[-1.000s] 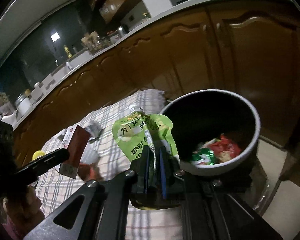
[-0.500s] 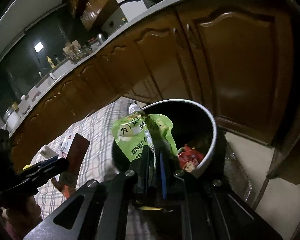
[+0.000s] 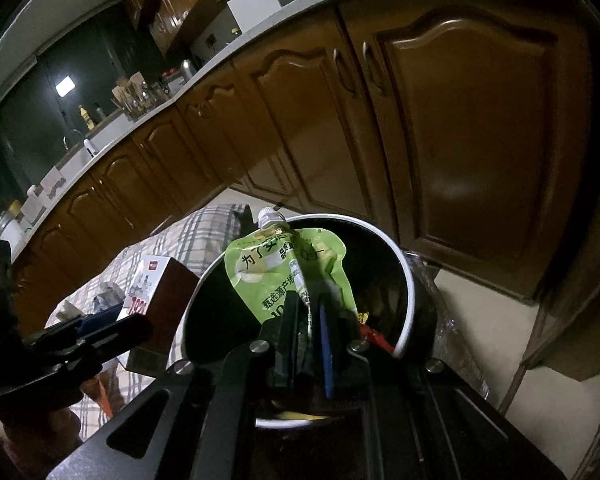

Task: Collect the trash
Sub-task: 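Carry the milk carton and green pouch over the white bin and release both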

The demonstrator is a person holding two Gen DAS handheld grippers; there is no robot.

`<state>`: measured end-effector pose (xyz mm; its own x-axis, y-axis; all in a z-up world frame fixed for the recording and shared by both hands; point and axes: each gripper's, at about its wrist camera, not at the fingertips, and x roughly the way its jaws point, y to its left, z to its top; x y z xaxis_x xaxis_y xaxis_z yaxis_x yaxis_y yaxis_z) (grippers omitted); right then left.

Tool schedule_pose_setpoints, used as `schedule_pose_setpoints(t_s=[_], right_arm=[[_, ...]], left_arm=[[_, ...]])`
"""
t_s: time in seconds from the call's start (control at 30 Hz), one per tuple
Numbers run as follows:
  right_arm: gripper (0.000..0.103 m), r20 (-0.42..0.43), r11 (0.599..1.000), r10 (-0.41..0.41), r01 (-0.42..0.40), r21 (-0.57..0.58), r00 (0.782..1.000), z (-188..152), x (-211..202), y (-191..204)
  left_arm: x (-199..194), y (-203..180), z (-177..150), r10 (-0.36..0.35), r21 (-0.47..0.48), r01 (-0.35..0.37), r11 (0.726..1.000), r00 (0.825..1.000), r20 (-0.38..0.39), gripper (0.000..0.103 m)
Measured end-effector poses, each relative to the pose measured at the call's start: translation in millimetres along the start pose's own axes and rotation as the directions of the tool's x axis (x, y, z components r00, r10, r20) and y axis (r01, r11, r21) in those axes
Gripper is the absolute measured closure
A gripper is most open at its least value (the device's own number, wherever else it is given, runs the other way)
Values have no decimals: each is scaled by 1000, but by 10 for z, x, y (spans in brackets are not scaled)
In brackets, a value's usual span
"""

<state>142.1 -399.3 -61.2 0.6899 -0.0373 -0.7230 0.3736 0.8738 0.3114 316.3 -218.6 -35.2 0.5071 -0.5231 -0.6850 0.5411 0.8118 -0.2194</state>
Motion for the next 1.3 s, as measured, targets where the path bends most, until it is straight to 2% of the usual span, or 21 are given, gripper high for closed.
schedule_pose_setpoints(t_s=[0.53,0.6,0.63,0.67,0.7,0.73,0.77,1.0,1.13,1.3], right_arm=[[93,-36,1000,-8,8,21,999,129,204,-121],[89,-43,999,10,-8,41,999,144,233,-165],[88,-42,999,14,-12,51,999,147,240,-188],[85,-43,998,14,-11,62,999,150,243,-214],[82,-41,998,15,-12,69,999,150,239,-230],[75,-38,997,18,-15,74,999,157,230,-232],[67,-31,997,22,-19,81,999,149,204,-245],[49,2,995,39,-39,88,999,41,39,-174],[34,25,995,54,-56,85,998,-46,-63,-53],[28,36,993,92,-94,67,995,-241,-167,194]], left_arm=[[342,-68,138,-12,-5,12,1000,999,-41,57],[343,-61,151,-14,-22,13,1000,999,-46,55],[342,-55,157,-19,-28,18,999,999,-46,48],[333,-47,162,-22,-35,20,999,999,-42,42],[318,-38,161,-18,-39,17,999,999,-36,39],[301,-30,154,-16,-40,15,999,999,-32,37],[274,-23,135,-18,-44,17,999,999,-28,37],[-10,106,-116,-23,-67,22,998,1000,-5,37],[-258,205,-313,-19,-81,20,997,1000,12,37],[-627,426,-591,0,-124,4,992,999,34,37]])
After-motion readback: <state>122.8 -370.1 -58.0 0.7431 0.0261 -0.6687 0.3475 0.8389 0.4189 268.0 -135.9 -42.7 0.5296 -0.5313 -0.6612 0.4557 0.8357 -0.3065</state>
